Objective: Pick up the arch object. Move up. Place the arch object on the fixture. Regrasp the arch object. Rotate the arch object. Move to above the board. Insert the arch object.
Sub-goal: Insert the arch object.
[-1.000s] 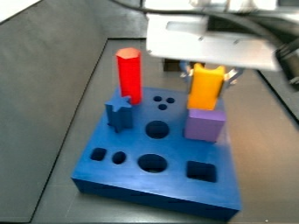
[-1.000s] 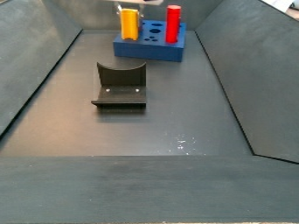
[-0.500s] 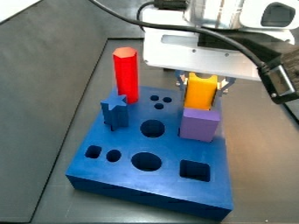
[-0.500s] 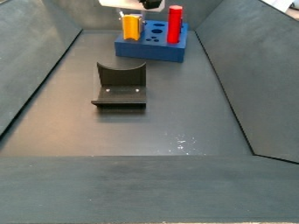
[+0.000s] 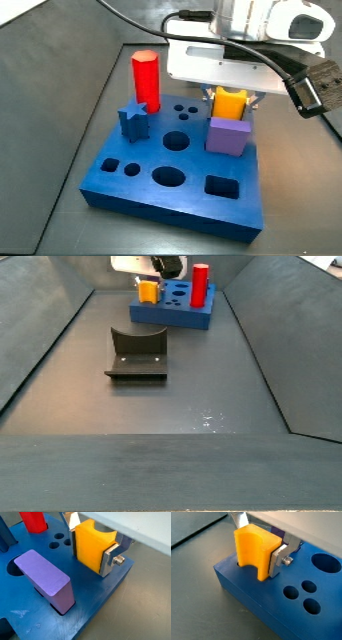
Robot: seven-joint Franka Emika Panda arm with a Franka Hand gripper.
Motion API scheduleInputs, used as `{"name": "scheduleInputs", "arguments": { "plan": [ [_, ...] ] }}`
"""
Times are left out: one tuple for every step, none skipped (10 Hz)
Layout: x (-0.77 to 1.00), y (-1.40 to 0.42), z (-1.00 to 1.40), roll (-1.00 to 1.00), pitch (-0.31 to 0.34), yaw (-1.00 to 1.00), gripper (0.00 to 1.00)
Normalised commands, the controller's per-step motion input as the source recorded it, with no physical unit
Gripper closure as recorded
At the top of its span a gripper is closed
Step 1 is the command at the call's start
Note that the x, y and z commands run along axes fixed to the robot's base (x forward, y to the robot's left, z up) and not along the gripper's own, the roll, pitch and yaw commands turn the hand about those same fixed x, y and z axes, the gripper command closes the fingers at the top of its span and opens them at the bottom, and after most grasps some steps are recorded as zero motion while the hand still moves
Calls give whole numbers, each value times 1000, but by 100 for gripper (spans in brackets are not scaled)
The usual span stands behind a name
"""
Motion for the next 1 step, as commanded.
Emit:
{"name": "scheduleInputs", "arguments": {
  "plan": [
    [0, 0, 0, 0, 0, 0, 100]
  ]
}}
